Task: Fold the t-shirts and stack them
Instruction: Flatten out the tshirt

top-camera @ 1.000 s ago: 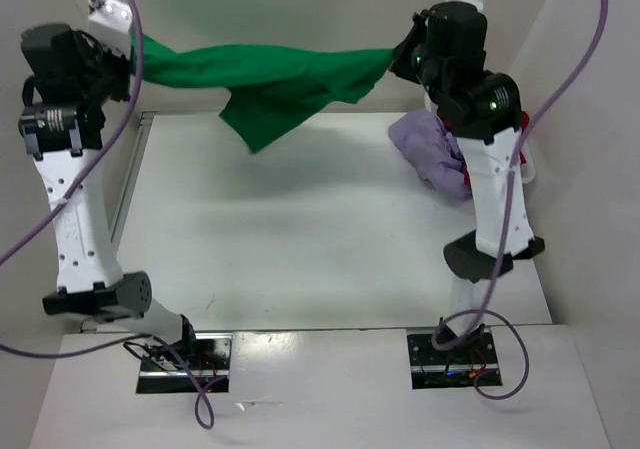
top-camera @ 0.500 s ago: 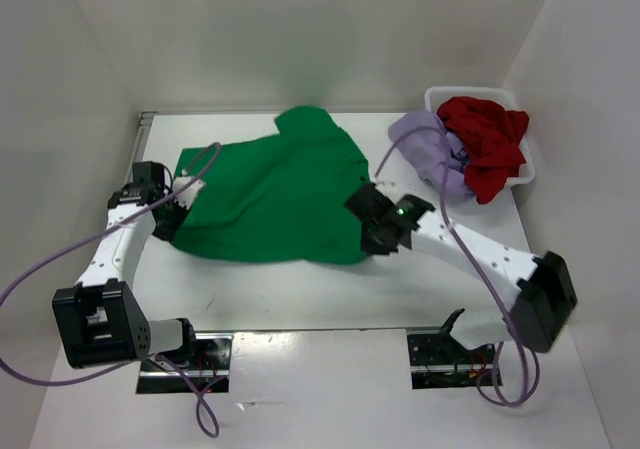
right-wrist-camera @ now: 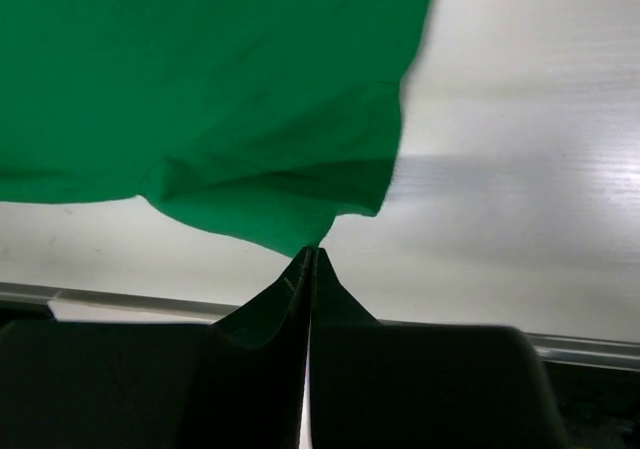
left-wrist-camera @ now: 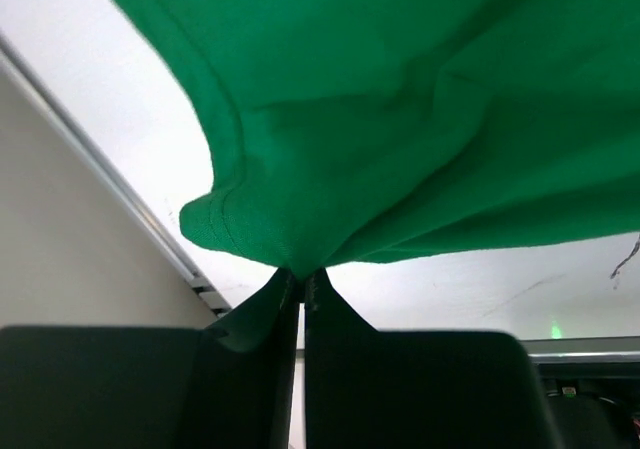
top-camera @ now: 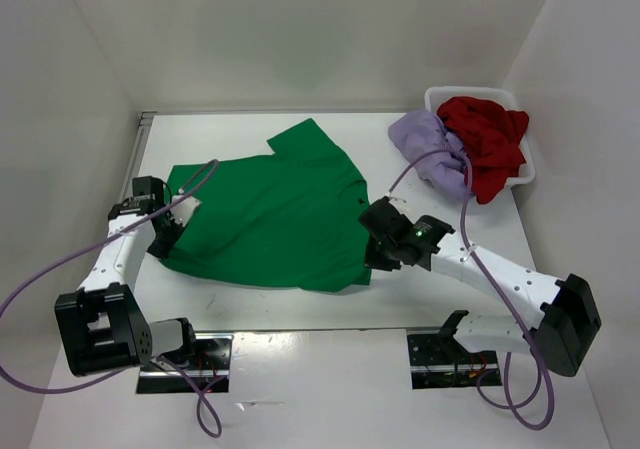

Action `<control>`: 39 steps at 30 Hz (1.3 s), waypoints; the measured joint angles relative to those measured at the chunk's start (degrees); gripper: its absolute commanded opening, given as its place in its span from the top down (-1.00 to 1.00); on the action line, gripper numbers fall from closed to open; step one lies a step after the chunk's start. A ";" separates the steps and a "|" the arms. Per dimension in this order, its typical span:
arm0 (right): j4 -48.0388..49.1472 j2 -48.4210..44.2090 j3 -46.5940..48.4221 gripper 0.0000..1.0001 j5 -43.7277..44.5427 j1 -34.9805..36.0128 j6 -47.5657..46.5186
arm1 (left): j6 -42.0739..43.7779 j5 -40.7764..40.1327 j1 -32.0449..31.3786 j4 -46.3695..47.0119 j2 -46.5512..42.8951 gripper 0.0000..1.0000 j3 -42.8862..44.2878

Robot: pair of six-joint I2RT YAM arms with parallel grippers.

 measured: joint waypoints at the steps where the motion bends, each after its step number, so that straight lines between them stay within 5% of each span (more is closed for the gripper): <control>1: 0.00 0.28 0.76 1.00 0.24 -0.24 -0.31 | 0.00 -0.26 0.00 -0.35 -0.96 0.92 0.00; 7: 2.25 7.30 10.12 1.00 0.00 -7.39 -7.50 | -0.70 -1.05 0.00 -1.20 -1.29 0.92 0.74; 15: 8.00 23.63 23.71 1.00 0.37 -14.49 -18.29 | -3.54 -0.87 0.00 0.17 9.46 0.80 3.43; 26: 10.62 34.69 28.76 1.00 -2.01 -16.46 -24.37 | -7.76 0.61 0.00 3.80 26.40 -0.17 17.40; 31: 10.93 35.60 28.79 1.00 -3.43 -18.25 -25.81 | -8.22 -1.22 0.00 4.15 22.12 -0.59 16.87; 39: 10.43 37.86 29.11 1.00 -5.40 -18.78 -26.82 | -1.29 -5.79 0.00 6.23 4.11 -0.50 8.94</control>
